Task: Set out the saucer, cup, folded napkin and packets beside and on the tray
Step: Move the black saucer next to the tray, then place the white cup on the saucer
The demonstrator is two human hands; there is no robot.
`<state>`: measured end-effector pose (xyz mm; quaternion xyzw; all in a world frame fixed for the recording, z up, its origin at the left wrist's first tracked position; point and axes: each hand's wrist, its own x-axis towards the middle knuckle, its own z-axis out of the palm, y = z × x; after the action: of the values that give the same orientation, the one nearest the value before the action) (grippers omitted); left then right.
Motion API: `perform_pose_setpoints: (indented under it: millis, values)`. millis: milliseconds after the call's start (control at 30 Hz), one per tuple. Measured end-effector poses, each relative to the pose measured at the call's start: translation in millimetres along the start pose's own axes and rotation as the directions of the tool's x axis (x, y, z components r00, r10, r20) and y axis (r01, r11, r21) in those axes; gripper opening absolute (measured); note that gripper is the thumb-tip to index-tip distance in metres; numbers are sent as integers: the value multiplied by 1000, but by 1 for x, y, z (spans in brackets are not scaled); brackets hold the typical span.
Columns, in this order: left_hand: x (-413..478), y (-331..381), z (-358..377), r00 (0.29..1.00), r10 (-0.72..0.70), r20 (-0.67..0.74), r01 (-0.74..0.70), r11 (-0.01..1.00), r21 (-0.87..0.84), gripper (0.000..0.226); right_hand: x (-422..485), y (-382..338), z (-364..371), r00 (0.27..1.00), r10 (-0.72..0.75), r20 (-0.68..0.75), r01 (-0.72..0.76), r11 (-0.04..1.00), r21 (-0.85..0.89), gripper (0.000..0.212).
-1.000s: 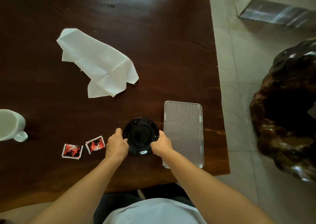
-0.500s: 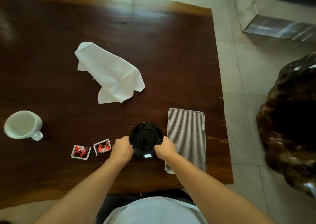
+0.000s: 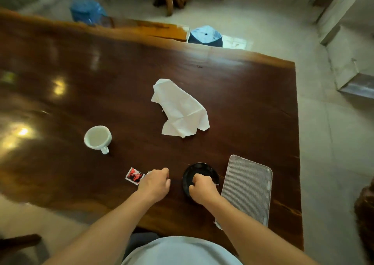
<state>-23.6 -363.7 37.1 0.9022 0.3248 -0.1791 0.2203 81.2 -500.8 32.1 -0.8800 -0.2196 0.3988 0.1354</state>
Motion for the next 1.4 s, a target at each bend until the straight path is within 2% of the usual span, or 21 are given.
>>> perform_pose_setpoints:
  millis: [133, 300, 400, 700, 867, 967, 1233, 1300, 1400]
  values:
    - [-11, -32, -14, 996, -74, -40, 74, 997, 7, 20, 2, -38, 10, 988, -156, 18, 157, 980, -120, 21]
    - [-21, -82, -31, 984, -173, -44, 172, 984, -36, 21, 13, -92, 24, 970, -229, 79, 239, 957, -162, 16]
    - [-23, -118, -41, 976, -216, -44, 213, 975, -57, 18, 21, -125, 32, 964, -249, 97, 265, 942, -207, 23]
    - [5, -241, -88, 969, -247, -20, 244, 966, -88, 10, 58, -235, 71, 970, -220, 103, 238, 947, -218, 21]
    - [33, -291, -102, 964, -264, -22, 262, 963, -59, 12, 88, -279, 88, 977, -182, 109, 203, 953, -226, 32]
    - [49, -311, -100, 960, -279, 2, 278, 957, -77, 11, 100, -295, 91, 982, -159, 99, 179, 953, -243, 40]
    - [90, -324, -93, 953, -298, 55, 303, 936, -179, 12, 134, -326, 95, 984, -152, 88, 172, 936, -306, 43]
    - [103, -326, -91, 949, -308, 62, 314, 928, -200, 18, 147, -333, 100, 985, -148, 88, 167, 943, -287, 50]
    - [118, -328, -92, 937, -341, 71, 348, 911, -221, 28, 164, -340, 107, 985, -148, 87, 165, 954, -252, 84]
